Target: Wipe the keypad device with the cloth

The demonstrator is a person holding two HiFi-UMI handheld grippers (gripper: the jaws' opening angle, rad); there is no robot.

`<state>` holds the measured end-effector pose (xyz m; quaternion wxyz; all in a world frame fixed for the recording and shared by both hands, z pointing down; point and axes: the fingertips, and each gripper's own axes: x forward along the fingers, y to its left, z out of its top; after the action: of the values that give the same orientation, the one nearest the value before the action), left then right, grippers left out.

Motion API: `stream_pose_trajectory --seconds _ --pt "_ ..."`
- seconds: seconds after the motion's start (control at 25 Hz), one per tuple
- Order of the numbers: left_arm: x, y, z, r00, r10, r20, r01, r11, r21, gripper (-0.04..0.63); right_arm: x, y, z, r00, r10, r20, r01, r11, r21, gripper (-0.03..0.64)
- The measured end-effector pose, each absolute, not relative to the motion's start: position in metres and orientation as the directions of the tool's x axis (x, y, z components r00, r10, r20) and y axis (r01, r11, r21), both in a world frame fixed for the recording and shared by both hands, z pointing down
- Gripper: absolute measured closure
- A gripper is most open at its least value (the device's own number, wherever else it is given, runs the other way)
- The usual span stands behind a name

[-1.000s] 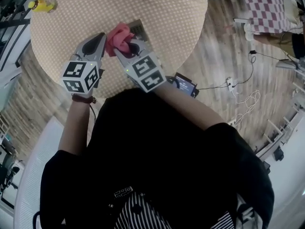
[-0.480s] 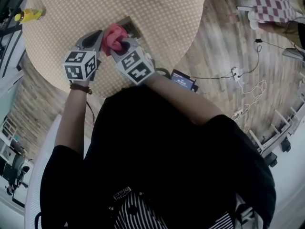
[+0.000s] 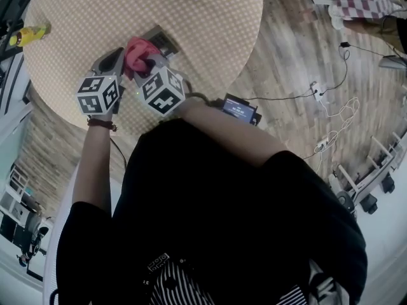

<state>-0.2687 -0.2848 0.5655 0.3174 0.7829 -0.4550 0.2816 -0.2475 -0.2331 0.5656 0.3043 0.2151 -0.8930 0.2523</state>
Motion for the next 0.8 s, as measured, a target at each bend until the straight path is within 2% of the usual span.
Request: stream_pose_trajectory --seconds 0.48,0.8 --pt "-0.264 -0.287 0.566 0.409 -0.528 0.745 -0.877 -0.452 0.161 0.595 -0.247 -0.233 0.579 -0.706 -0.254 0.661 -0.565 0.765 -0.309 0.541" --pt "-0.260 -0.288 0.568 0.437 -0.531 0.726 -0.878 -0.429 0.215 0.595 -0.239 -0.195 0.620 -0.674 -0.148 0.723 -0.535 0.774 -0.340 0.541"
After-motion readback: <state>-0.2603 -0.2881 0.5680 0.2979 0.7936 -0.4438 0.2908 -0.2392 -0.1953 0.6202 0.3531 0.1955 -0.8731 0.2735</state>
